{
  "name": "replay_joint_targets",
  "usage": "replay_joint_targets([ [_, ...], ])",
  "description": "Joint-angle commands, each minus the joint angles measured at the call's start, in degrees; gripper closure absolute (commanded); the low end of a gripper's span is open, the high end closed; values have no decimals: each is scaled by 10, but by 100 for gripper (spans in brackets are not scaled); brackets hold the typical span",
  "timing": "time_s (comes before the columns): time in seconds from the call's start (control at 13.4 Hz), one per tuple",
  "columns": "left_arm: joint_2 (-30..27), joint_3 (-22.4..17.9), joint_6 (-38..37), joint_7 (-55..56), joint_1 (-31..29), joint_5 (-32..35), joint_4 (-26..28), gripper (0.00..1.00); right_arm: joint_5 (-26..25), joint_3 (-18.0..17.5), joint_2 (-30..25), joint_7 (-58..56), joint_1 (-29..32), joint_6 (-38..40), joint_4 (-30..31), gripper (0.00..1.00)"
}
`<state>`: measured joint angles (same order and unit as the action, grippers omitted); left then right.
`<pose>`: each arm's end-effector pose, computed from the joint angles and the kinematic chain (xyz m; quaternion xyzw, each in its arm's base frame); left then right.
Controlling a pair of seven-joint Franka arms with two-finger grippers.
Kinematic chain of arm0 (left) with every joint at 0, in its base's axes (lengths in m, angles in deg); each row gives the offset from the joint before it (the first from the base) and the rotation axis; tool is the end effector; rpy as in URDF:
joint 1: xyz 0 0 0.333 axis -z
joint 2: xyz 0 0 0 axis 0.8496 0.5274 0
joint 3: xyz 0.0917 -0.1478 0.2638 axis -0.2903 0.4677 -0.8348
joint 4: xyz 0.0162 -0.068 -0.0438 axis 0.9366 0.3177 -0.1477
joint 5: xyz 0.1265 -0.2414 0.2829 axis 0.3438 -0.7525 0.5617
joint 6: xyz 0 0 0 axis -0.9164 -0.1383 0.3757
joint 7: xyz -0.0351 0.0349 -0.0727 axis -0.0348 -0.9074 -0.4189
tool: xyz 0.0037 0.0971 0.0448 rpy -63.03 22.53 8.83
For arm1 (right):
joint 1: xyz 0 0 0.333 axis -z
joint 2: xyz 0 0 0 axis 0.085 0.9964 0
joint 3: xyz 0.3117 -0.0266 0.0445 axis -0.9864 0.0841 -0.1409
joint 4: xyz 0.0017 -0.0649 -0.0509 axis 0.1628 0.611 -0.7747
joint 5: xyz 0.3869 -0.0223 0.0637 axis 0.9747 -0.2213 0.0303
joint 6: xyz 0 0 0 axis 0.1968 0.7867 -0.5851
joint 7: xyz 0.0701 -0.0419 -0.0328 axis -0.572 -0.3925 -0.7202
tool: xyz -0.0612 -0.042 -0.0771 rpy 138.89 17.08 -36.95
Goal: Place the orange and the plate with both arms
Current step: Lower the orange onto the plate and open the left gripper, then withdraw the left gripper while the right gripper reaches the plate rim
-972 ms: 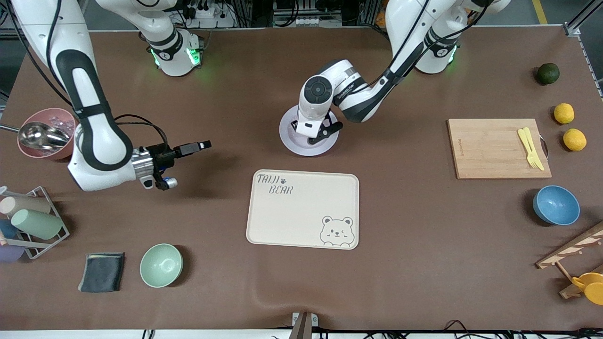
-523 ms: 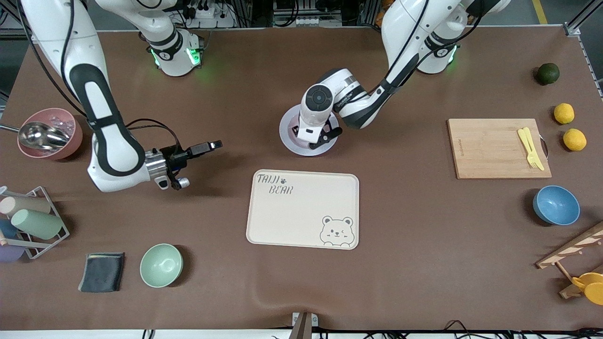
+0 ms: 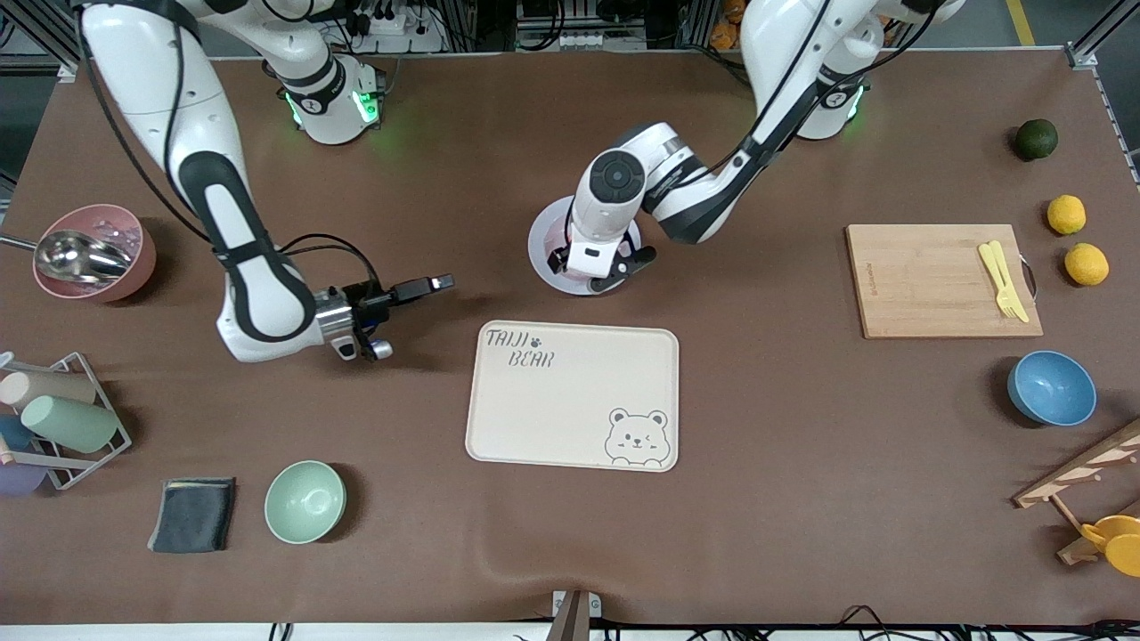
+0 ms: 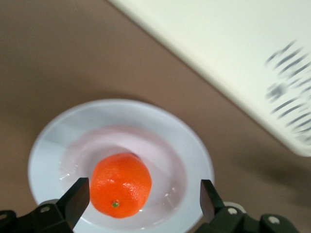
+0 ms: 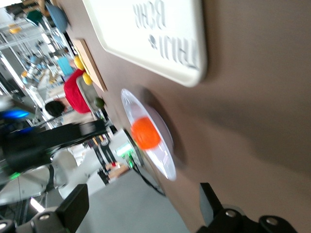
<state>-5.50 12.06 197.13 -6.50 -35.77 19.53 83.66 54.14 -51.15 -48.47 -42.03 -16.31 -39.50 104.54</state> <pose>0.4279 -0.4767 0.2856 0.9523 0.2912 -0.0775 0.0493 0.5178 0.1874 0.1622 -0.8172 0.0007 0.2331 0.5271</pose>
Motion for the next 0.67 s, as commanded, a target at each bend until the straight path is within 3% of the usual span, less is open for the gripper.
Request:
replay_joint_targets([
  [0.0, -99, 1, -38, -21, -55, 12, 15, 0, 58, 5, -2, -31, -44, -26, 14, 0],
  [0.22, -153, 1, -69, -143, -139, 12, -2, 0, 63, 4, -4, -40, -65, -43, 14, 0],
  [0.6, -161, 1, -197, -392, -276, 12, -104, 0, 63, 4, -2, -77, -92, -59, 16, 0],
])
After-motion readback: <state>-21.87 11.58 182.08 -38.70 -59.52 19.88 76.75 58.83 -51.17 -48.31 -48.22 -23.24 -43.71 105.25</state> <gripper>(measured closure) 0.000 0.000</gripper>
